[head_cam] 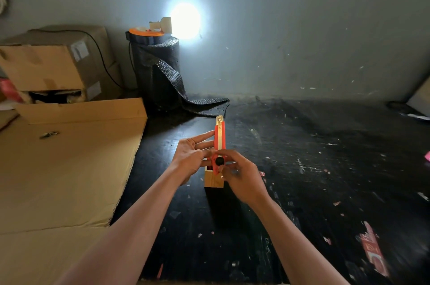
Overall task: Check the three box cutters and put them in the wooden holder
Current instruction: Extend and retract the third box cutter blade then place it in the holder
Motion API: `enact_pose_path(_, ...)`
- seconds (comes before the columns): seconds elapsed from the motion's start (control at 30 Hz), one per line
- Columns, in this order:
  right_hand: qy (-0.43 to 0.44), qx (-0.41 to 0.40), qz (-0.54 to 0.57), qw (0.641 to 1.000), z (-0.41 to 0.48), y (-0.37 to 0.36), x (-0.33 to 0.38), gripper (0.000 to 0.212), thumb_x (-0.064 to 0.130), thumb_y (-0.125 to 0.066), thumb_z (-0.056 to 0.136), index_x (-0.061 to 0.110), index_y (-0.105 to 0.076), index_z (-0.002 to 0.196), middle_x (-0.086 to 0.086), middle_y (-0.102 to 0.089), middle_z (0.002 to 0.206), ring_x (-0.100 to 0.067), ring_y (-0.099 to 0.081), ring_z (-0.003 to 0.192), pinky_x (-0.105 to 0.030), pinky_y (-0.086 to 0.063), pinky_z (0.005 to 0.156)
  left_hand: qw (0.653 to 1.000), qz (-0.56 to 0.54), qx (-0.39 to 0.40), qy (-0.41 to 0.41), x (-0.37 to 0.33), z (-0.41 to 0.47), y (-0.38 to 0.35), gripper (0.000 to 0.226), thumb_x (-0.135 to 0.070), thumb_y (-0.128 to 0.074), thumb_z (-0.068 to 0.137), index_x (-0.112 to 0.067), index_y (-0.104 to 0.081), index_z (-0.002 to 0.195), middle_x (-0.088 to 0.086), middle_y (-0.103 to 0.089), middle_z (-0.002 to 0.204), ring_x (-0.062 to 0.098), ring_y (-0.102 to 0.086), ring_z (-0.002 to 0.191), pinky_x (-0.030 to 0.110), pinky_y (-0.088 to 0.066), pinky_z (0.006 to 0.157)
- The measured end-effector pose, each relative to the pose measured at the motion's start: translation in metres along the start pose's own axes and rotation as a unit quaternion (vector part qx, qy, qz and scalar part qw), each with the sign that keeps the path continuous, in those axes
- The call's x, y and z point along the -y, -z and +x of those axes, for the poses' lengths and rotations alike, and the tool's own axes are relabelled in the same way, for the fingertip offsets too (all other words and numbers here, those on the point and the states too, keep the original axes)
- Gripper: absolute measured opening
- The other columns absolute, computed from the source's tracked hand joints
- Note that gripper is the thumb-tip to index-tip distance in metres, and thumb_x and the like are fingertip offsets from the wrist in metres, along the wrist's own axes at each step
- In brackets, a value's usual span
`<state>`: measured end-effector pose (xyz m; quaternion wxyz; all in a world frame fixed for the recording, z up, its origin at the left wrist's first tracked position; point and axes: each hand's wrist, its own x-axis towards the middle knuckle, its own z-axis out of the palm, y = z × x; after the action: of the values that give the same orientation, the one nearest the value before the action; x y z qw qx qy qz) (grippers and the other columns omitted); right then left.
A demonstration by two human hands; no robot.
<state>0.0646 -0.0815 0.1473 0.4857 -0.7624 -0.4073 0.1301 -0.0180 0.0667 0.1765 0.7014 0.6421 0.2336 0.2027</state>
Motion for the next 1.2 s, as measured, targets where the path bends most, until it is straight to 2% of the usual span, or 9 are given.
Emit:
enact_pose_path(0.07,0.002,0.002,-0.011,1.0,0.002,0.001,0.0,0.036,0.005,-0.065,0.097,0.032,-0.065,0.121,0.018,-0.065,0.112,-0.004,-0.063,0.102,-0.031,-0.06,0.091,1.0,0.0,-0.002,-0.002,-0.001,0.001,0.0,0.052,0.014,-0.064,0.092,-0.016,-0.066,0.134,-0.006,-0.082,0.097,0.016,-0.081,0.089,0.027,-0.063,0.066)
enact_pose_path(0.17,-0.014,-0.013,0.006,1.0,0.006,0.0,-0.002,0.026,0.014,-0.072,0.094,0.031,-0.06,0.109,0.022,-0.066,0.102,-0.005,-0.067,0.097,-0.03,-0.062,0.085,1.0,0.011,-0.007,-0.003,-0.001,0.002,-0.001,0.052,0.014,-0.064,0.092,-0.017,-0.067,0.134,-0.008,-0.081,0.096,0.015,-0.081,0.088,0.028,-0.064,0.067)
enact_pose_path(0.27,-0.032,-0.018,0.04,0.999,0.007,-0.002,-0.007,0.027,0.021,-0.077,0.091,0.03,-0.059,0.108,0.013,-0.072,0.102,-0.009,-0.072,0.094,-0.035,-0.065,0.081,1.0,0.015,-0.005,-0.001,0.002,0.002,-0.002,0.053,0.015,-0.063,0.091,-0.016,-0.067,0.133,-0.003,-0.082,0.099,0.019,-0.081,0.09,0.032,-0.065,0.07)
enact_pose_path(0.43,0.004,0.025,0.02,0.999,0.006,0.0,-0.012,0.057,0.004,-0.065,0.098,0.058,-0.058,0.116,0.013,-0.068,0.118,-0.012,-0.069,0.109,-0.035,-0.063,0.087,1.0,-0.005,-0.004,0.009,0.005,0.005,0.0,0.052,0.017,-0.062,0.091,-0.014,-0.068,0.132,0.001,-0.083,0.101,0.021,-0.081,0.089,0.03,-0.064,0.066)
enact_pose_path(0.53,0.001,0.033,0.004,0.999,0.013,0.003,-0.015,0.047,0.003,-0.062,0.099,0.047,-0.062,0.116,0.004,-0.069,0.125,-0.017,-0.07,0.111,-0.035,-0.065,0.085,1.0,-0.008,-0.005,0.007,0.005,0.009,0.0,0.052,0.014,-0.066,0.09,-0.015,-0.068,0.133,0.003,-0.082,0.105,0.023,-0.081,0.092,0.032,-0.065,0.068)
enact_pose_path(0.73,-0.016,0.016,0.021,1.0,0.02,0.001,-0.019,0.028,0.01,-0.069,0.096,0.033,-0.059,0.11,0.018,-0.069,0.105,-0.01,-0.072,0.1,-0.037,-0.065,0.085,1.0,-0.006,-0.01,0.001,0.009,0.018,-0.003,0.052,0.014,-0.065,0.091,-0.018,-0.068,0.132,0.004,-0.082,0.107,0.024,-0.081,0.093,0.035,-0.065,0.071)
enact_pose_path(0.9,-0.008,-0.03,0.044,0.999,0.017,-0.006,-0.026,0.033,0.016,-0.072,0.094,0.043,-0.055,0.095,0.017,-0.07,0.1,-0.007,-0.072,0.092,-0.028,-0.064,0.073,1.0,-0.011,-0.011,0.009,0.018,0.024,-0.006,0.053,0.016,-0.061,0.092,-0.019,-0.069,0.13,0.004,-0.082,0.105,0.023,-0.081,0.092,0.032,-0.065,0.069)
enact_pose_path(1.03,-0.023,-0.041,0.051,0.998,0.021,-0.015,-0.037,0.033,0.018,-0.076,0.091,0.044,-0.056,0.089,0.017,-0.072,0.096,-0.007,-0.074,0.087,-0.029,-0.065,0.073,1.0,-0.011,-0.015,0.016,0.028,0.031,-0.004,0.053,0.016,-0.062,0.091,-0.017,-0.068,0.131,0.008,-0.081,0.11,0.026,-0.08,0.094,0.04,-0.066,0.075)
enact_pose_path(1.2,-0.026,-0.033,0.102,0.994,0.038,-0.013,-0.045,0.025,0.017,-0.073,0.094,0.03,-0.058,0.109,0.015,-0.072,0.095,0.002,-0.075,0.085,-0.02,-0.061,0.067,0.999,-0.018,-0.011,0.044,0.05,0.041,0.002,0.053,0.017,-0.062,0.091,-0.014,-0.066,0.133,0.013,-0.079,0.116,0.03,-0.079,0.1,0.051,-0.064,0.083)
